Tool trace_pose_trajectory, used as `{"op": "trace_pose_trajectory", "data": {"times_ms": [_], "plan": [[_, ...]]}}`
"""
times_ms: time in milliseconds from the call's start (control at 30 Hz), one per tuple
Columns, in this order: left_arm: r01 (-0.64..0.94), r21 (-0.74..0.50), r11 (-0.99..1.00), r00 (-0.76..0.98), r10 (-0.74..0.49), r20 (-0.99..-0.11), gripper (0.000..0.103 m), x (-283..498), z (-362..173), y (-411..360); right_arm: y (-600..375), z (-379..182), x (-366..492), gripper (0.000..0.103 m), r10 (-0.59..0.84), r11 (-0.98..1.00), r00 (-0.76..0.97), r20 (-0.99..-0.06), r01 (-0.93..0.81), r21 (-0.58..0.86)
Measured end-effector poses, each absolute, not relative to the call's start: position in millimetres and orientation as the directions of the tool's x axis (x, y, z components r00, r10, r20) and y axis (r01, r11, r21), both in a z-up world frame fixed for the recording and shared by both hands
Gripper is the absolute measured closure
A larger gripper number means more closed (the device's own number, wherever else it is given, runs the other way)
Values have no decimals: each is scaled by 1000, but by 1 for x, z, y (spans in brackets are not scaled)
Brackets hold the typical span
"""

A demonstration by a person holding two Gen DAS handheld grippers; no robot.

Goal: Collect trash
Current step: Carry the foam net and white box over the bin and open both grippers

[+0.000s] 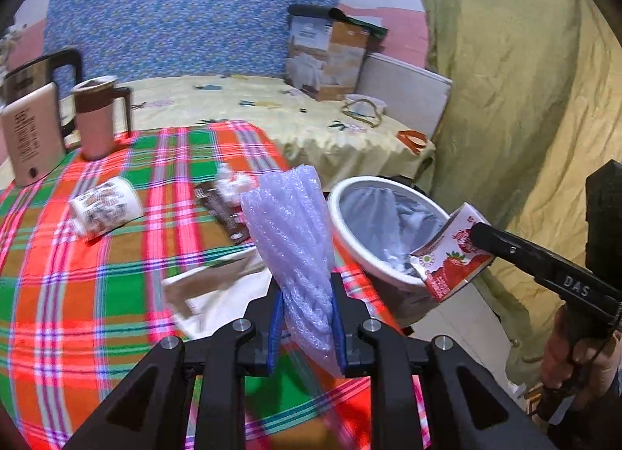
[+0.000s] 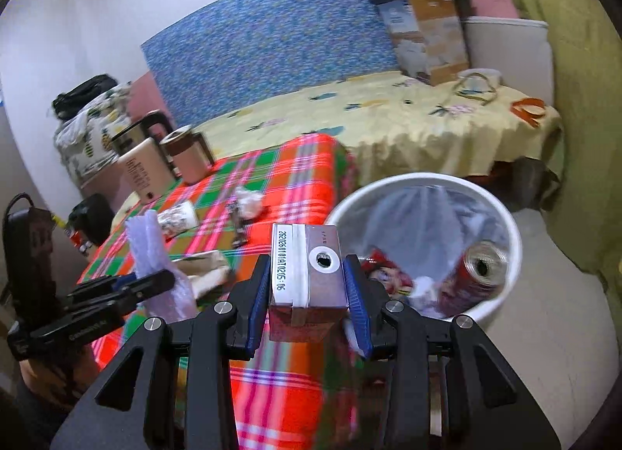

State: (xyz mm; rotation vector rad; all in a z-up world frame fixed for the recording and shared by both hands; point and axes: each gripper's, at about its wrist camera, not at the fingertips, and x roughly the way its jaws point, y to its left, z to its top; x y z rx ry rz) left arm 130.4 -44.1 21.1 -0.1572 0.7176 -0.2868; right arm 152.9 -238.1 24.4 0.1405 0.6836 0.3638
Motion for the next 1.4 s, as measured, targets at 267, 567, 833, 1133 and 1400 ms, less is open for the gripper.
{"op": "trace_pose_trajectory", "data": {"times_ms": [267, 567, 833, 1133, 1400], "plan": [[300, -225, 927, 679, -373, -632, 81, 154, 21, -96, -277, 10, 166, 64, 306, 948, 737, -603, -177, 264], [363, -210, 908, 646, -408, -645, 81, 185, 16, -136, -304, -2, 184, 64, 263, 954, 750, -607, -109, 279], [398, -214, 892, 618, -433, -656, 81, 219, 6, -164, -311, -4, 202, 64, 240, 960, 766, -597, -98, 262], [421, -208, 883, 572, -436, -695, 79, 244, -14, -183, -313, -16, 205, 63, 291, 945, 728, -621, -118, 304], [415, -217, 883, 568, -438, -697, 63, 244, -19, -180, -311, -9, 197, 58, 246, 961, 749, -615, -104, 258]]}}
